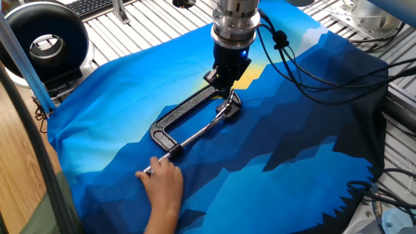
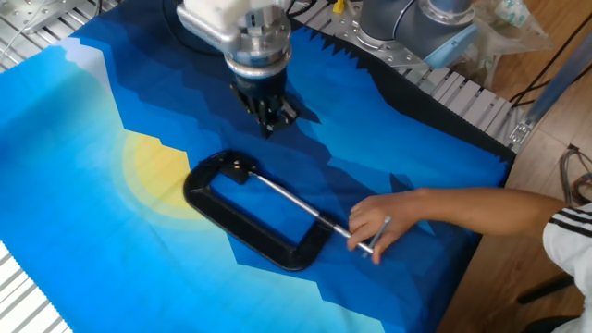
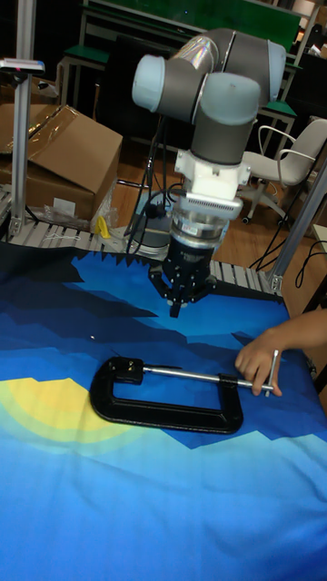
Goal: Turn the hands of a clock
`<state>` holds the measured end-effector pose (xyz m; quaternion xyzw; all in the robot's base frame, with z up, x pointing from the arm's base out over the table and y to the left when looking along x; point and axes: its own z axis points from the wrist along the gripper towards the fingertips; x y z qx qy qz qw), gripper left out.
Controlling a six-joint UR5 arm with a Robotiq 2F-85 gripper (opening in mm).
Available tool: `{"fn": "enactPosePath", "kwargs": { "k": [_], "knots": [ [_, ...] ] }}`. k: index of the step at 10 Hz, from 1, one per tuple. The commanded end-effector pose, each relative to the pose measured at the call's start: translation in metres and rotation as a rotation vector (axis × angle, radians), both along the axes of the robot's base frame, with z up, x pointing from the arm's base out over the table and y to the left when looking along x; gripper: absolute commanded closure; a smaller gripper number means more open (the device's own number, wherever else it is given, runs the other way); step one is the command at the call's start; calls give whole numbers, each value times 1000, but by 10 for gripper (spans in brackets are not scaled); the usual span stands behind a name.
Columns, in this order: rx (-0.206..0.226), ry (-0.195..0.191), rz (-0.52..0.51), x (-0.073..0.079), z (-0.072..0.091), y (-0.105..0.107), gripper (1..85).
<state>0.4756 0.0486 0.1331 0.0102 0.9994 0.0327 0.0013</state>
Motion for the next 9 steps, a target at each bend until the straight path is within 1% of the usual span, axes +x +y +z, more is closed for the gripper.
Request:
{"fn": "enactPosePath", "kwargs": {
  "k": [1, 3, 5, 6, 7, 9],
  "knots": [
    [9, -10, -4, 7, -43, 14, 843],
    [5, -27, -8, 13, -63, 24, 843],
    [3, -35, 2, 12, -79, 25, 843],
    [3, -35, 7, 11, -84, 25, 843],
    [-3, -31, 12, 9, -86, 23, 843],
    [1, -42, 16, 3, -97, 24, 843]
  ]
}}
